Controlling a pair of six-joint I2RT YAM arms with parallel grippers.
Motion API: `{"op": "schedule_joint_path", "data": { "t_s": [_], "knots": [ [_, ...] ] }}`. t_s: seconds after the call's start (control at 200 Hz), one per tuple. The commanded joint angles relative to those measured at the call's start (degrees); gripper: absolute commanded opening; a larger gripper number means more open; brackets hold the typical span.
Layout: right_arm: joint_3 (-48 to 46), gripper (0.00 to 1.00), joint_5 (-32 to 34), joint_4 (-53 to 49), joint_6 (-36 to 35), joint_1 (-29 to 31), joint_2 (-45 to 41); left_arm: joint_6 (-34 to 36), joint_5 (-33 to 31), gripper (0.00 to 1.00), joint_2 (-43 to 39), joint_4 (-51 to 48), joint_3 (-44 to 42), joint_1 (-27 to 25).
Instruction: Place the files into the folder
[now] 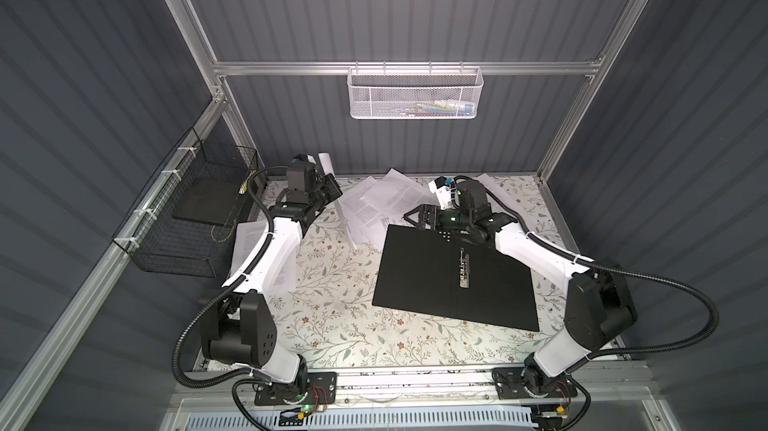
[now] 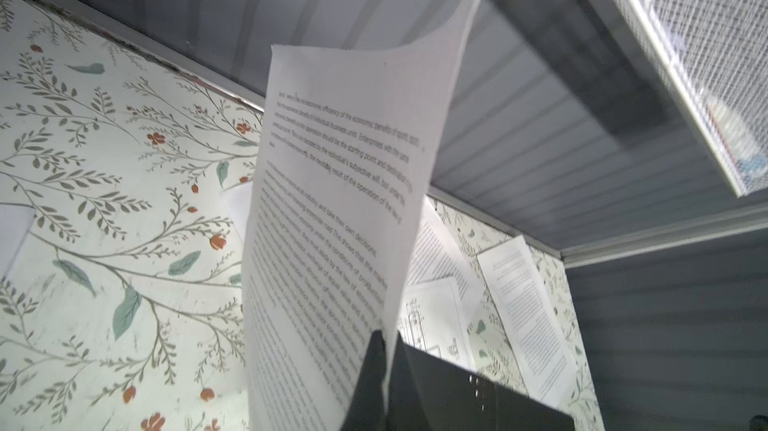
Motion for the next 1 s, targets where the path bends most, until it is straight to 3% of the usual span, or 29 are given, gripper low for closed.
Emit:
{"op": "schedule_joint_path", "data": {
  "t_s": [0.0,0.235,0.48,0.55,0.835,0.995],
  "knots": [
    [-4.3,0.99,2.5,0.7,-1.1,-2.1,-3.8,7.2,-2.6,0.0,-1.4,-11.6,5.1,-3.3],
    [-11.6,0.99,-0.5,5.0,-1.7,-7.4,-7.8,7.7,1.8,0.0,1.2,-15.3,11.9,-12.1],
    [-18.4,0.99,-10.4,21.1,-0.8,-12.3,-8.7,2.8,14.6,0.0,7.1,-12.0,19.3,-22.0],
    [-18.7,0.99,-11.1,23.2,-1.8,-12.4,-9.3,0.2,19.5,0.0,6.4,-9.3,19.8,-22.2],
    [-19.7,0.99,-14.8,34.5,-0.8,-12.8,-8.9,-6.0,27.3,0.0,-0.7,-4.0,17.8,-18.6],
    [-19.2,0.99,-18.2,43.4,2.9,-13.1,-4.6,-17.5,36.4,0.0,-2.7,10.4,11.1,-14.2]
  ]
}}
